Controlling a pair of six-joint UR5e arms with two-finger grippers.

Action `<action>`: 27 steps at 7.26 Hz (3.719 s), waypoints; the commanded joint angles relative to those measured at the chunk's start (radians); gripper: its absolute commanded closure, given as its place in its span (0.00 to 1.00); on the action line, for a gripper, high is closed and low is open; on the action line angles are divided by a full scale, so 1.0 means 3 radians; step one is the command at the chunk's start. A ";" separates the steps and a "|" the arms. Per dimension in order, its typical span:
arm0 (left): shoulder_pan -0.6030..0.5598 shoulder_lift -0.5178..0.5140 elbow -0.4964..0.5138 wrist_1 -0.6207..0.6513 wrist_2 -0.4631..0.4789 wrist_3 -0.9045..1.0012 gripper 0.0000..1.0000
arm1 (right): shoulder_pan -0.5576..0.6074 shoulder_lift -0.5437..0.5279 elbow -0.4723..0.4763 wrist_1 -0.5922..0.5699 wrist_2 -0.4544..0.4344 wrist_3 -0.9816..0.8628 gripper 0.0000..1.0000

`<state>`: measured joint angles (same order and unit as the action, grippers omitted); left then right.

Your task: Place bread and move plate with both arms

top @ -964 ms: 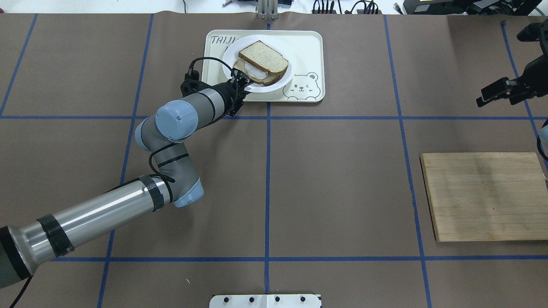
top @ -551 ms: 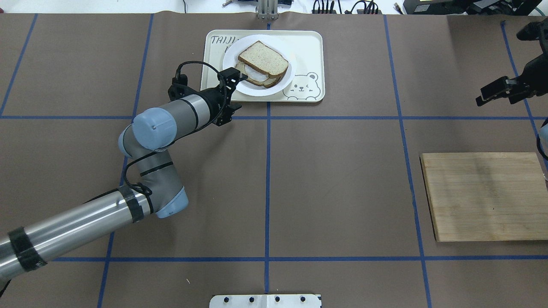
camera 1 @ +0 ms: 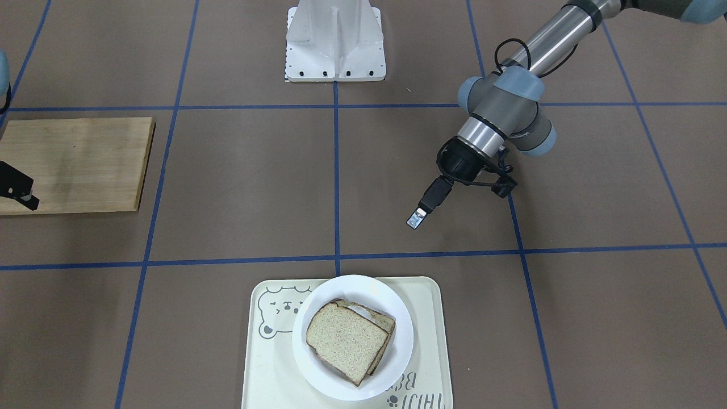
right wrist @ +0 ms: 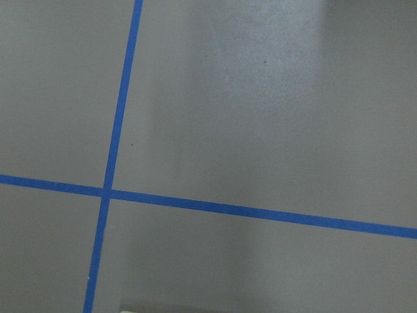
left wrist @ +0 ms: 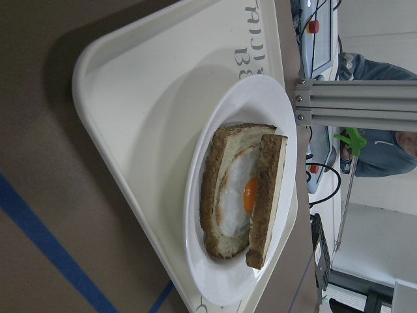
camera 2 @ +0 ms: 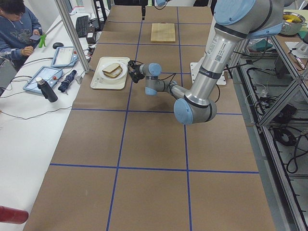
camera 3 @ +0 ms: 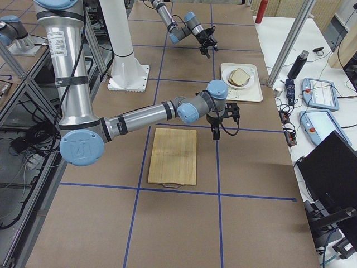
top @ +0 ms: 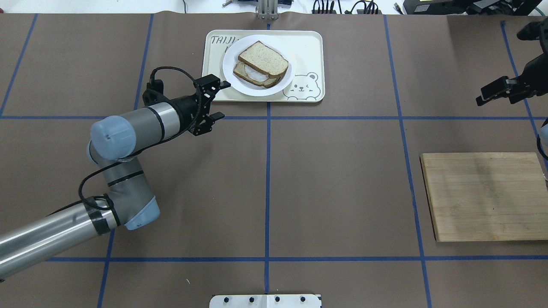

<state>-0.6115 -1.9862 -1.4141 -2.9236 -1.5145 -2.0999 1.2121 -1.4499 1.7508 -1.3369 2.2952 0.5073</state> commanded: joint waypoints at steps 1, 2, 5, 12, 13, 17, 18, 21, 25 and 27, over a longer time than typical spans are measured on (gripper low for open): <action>-0.0159 0.0478 -0.0190 0.0004 -0.0004 0.1308 0.01 | 0.0015 0.0016 0.0039 0.0018 -0.0159 0.0022 0.00; -0.0388 0.0561 -0.0165 0.0045 -0.0029 0.1795 0.01 | 0.0015 0.0016 0.0049 0.0023 -0.0231 0.0022 0.00; -0.1210 0.0837 -0.0165 0.0933 -0.0675 0.3852 0.01 | 0.0015 0.0016 0.0085 0.0018 -0.0436 0.0017 0.00; -0.2753 0.0827 -0.0755 0.4055 -0.2846 0.6409 0.01 | 0.0255 -0.0265 0.0003 -0.0033 -0.0360 -0.0500 0.00; -0.2753 0.0944 -0.0884 0.4363 -0.2796 0.6832 0.01 | 0.0255 -0.0240 0.0008 -0.0033 -0.0278 -0.0500 0.00; -0.2737 0.1349 -0.0875 0.4239 -0.2852 0.7056 0.01 | 0.0250 -0.0163 -0.0161 -0.0023 -0.0119 -0.0464 0.00; -0.2722 0.1334 -0.0880 0.4193 -0.2821 0.7071 0.01 | 0.0260 -0.0173 -0.0145 -0.0008 0.0023 -0.0459 0.00; -0.2702 0.1292 -0.0896 0.4187 -0.2847 0.7041 0.01 | 0.0255 -0.0168 -0.0181 0.0003 0.0060 -0.0581 0.00; -0.2717 0.1298 -0.0906 0.4192 -0.2816 0.7041 0.01 | 0.0275 -0.0209 -0.0263 -0.0028 0.0040 -0.0848 0.00; -0.2717 0.1303 -0.0962 0.4197 -0.2841 0.7041 0.01 | 0.0301 -0.0219 -0.0262 -0.0008 0.0029 -0.0832 0.00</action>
<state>-1.4265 -1.5964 -1.6936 -1.6656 -2.3631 0.0123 1.2988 -1.5160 1.6757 -1.3410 2.3063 0.2543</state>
